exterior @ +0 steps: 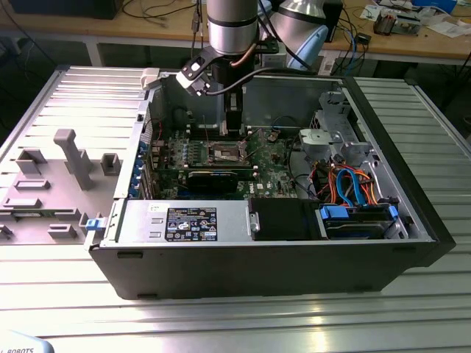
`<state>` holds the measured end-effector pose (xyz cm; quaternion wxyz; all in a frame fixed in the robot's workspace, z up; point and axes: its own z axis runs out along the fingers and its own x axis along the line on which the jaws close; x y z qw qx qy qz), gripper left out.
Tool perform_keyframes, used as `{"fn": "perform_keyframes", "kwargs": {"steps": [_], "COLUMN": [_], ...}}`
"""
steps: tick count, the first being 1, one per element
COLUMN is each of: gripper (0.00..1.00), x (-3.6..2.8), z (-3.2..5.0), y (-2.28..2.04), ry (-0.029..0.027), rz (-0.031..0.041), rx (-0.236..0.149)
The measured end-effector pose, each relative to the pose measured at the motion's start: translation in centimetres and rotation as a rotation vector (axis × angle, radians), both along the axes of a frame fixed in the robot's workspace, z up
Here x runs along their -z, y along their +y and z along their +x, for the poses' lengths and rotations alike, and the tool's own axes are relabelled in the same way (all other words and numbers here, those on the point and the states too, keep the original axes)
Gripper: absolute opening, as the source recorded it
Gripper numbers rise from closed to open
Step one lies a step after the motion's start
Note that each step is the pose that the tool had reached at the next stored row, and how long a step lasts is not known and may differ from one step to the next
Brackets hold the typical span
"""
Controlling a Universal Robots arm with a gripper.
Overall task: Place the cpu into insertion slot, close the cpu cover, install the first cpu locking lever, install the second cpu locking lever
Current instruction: 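Place the cpu into insertion slot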
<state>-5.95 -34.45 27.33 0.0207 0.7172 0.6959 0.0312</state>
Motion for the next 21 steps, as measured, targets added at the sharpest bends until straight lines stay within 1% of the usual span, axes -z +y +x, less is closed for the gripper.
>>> {"fn": "perform_keyframes", "kwargs": {"steps": [2, 3, 5, 7, 10, 12, 15, 18, 21], "gripper": [0.54, 0.54, 0.54, 0.54, 0.54, 0.54, 0.54, 0.54, 0.54], "x": [0.01, 0.04, 0.36, 0.74, 1.21, 1.86, 2.38, 2.64, 2.65], "z": [0.00, 0.00, -0.01, -0.04, -0.09, -0.21, -0.50, -0.55, -0.56], "y": [0.00, 0.00, 0.10, 0.10, 0.10, 0.10, 0.10, 0.10, 0.09], "ry": [0.0000, -0.0001, -0.0001, -0.0003, -0.0004, -0.0003, -0.0003, -0.0004, -0.0001], "rz": [0.0001, 0.0001, 0.0001, 0.0001, 0.0001, 0.0000, 0.0001, 0.0001, -0.0003], "rx": [-0.002, -0.011, -0.032, -0.045, -0.045, -0.045, -0.038, -0.030, -0.030]}}
